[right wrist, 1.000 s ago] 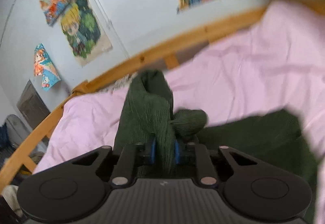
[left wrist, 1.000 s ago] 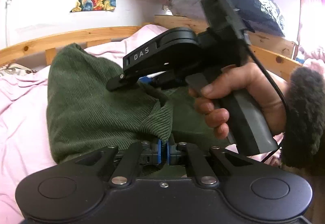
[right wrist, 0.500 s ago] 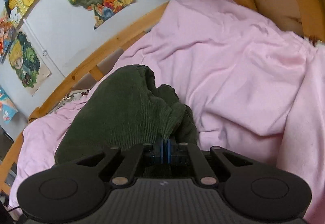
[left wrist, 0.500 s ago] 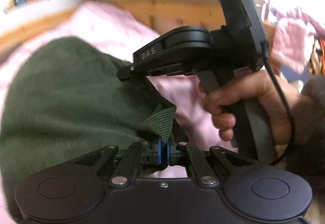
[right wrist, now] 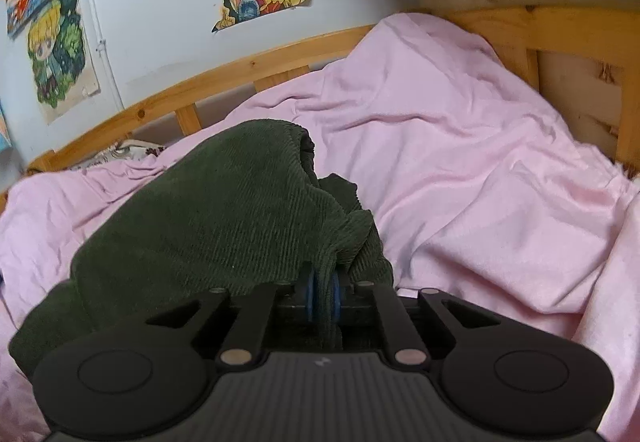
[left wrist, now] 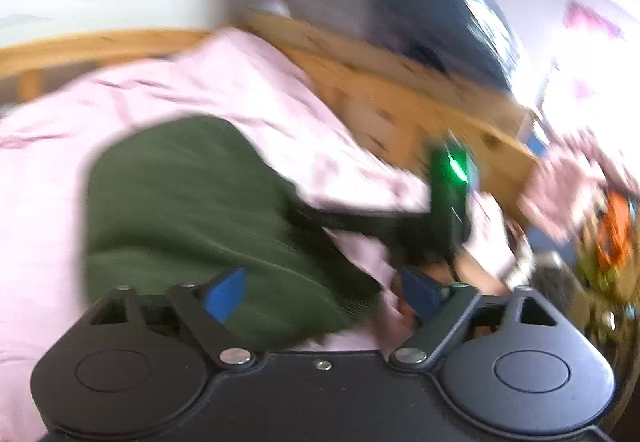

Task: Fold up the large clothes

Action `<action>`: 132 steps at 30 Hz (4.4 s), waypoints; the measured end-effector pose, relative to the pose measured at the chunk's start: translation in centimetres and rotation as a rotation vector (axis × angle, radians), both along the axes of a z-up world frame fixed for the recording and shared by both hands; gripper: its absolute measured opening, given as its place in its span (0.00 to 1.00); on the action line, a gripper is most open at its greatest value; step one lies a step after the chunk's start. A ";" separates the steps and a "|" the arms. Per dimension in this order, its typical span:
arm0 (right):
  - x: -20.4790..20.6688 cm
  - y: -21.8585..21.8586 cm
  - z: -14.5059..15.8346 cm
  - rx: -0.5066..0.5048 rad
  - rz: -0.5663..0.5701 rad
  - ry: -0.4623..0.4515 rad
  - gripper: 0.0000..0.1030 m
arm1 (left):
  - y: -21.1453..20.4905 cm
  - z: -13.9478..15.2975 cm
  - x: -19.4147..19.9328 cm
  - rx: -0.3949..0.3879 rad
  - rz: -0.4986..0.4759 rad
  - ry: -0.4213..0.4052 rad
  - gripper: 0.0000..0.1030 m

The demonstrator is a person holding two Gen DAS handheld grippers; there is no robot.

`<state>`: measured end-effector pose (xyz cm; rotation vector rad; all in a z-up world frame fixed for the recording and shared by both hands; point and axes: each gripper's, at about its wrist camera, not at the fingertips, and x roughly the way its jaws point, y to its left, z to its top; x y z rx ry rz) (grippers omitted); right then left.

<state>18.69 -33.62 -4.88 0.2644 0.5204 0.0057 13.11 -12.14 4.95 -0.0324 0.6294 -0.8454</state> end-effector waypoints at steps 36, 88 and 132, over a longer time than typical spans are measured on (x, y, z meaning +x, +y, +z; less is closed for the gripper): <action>13.3 7.6 -3.5 -0.266 0.004 -0.021 0.99 | 5.1 -13.3 11.9 -0.145 0.295 0.399 0.99; 1.0 6.3 -1.6 -0.046 -0.063 0.152 1.00 | 6.1 -11.1 7.5 -0.074 0.369 0.276 1.00; 4.6 -1.3 -2.9 0.354 0.031 0.047 0.40 | 5.7 -13.1 16.9 -0.234 0.036 0.648 0.95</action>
